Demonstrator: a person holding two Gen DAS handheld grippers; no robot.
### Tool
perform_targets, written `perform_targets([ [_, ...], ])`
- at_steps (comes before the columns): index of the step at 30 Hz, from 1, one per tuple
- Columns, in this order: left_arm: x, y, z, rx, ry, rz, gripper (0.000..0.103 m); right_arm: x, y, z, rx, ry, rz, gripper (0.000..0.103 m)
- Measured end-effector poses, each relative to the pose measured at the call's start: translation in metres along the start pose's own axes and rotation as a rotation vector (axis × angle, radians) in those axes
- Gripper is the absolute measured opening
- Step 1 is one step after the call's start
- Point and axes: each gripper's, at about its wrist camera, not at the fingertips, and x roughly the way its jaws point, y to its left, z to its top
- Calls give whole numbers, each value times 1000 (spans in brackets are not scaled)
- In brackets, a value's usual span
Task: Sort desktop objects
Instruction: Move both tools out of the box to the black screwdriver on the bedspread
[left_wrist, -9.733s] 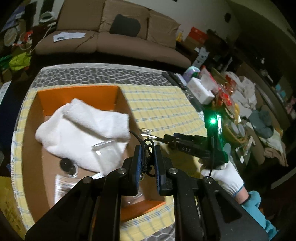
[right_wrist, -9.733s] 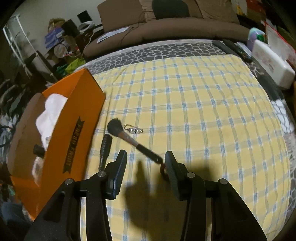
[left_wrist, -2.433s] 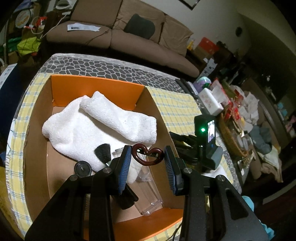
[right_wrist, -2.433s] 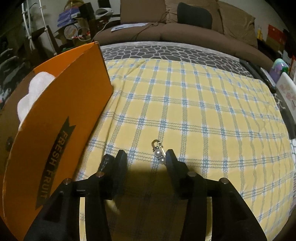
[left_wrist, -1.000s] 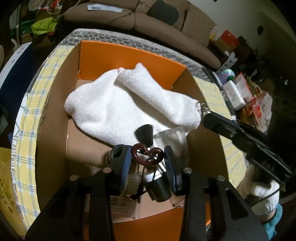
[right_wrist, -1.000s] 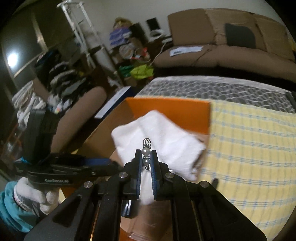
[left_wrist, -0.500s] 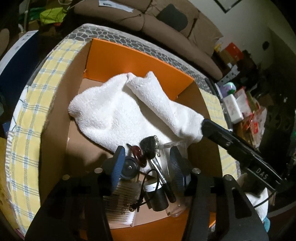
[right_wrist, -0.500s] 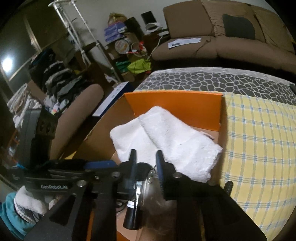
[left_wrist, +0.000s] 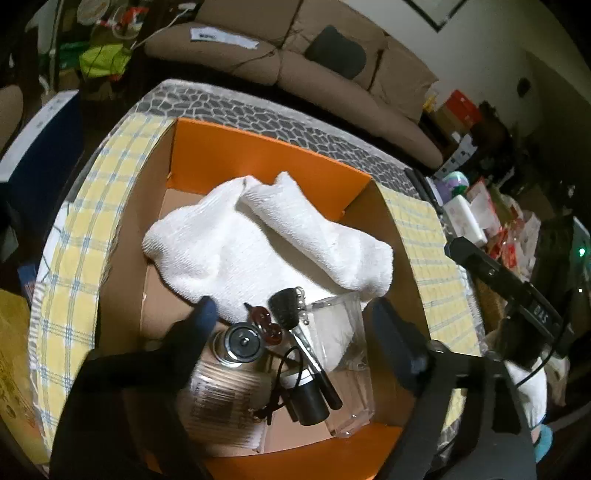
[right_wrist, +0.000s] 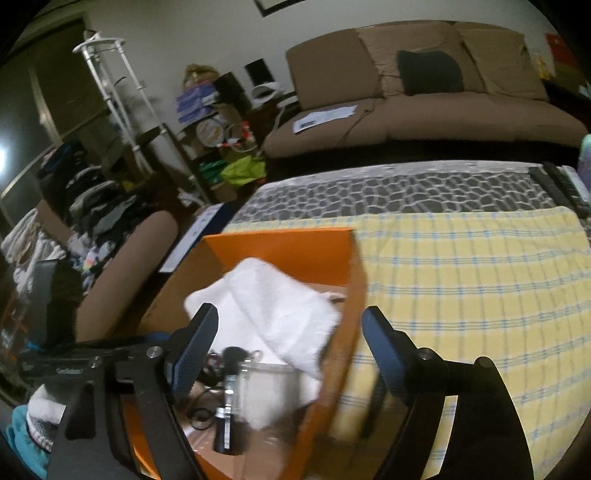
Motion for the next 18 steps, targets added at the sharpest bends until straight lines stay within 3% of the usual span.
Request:
perform_targets([
  [3,-2,-11,-2,33,-12,0,103,-7,-7,-1,-5,-9,-51,86],
  [18,-4,-97,-26,164,9,-21,103,-54,-31,-23,-76,-1,-236,91],
])
